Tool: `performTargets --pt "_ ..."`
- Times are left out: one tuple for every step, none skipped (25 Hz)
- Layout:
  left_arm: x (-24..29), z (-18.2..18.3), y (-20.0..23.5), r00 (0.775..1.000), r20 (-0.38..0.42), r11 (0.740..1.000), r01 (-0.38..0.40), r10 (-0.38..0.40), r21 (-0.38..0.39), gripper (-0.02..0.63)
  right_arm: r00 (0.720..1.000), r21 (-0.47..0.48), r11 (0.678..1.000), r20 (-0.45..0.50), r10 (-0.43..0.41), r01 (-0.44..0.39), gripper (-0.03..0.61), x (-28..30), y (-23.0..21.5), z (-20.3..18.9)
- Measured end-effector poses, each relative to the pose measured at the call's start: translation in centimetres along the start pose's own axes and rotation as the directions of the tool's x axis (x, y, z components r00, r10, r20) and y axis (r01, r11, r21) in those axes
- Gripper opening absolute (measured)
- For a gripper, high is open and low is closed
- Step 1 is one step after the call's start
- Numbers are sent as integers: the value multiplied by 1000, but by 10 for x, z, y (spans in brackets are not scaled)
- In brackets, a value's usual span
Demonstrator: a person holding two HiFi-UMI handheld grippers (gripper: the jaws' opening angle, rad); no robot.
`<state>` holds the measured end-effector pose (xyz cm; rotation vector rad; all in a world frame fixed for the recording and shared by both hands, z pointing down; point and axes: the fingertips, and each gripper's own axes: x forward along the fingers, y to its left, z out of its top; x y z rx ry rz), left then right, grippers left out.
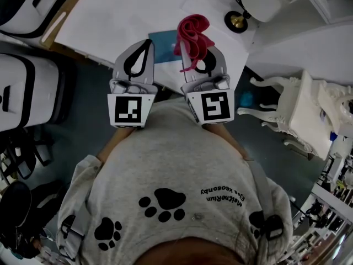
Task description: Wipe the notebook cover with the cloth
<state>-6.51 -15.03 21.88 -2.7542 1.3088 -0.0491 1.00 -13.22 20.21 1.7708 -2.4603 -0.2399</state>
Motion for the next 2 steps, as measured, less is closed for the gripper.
performTargets --pt "0 0 0 1000 1 1000 3 -3 4 -2 1000 1 1000 0 -1 1 55 0 0 0" --pt "0 0 0 1000 2 1000 6 -6 9 -2 1000 1 1000 0 -1 1 55 0 0 0"
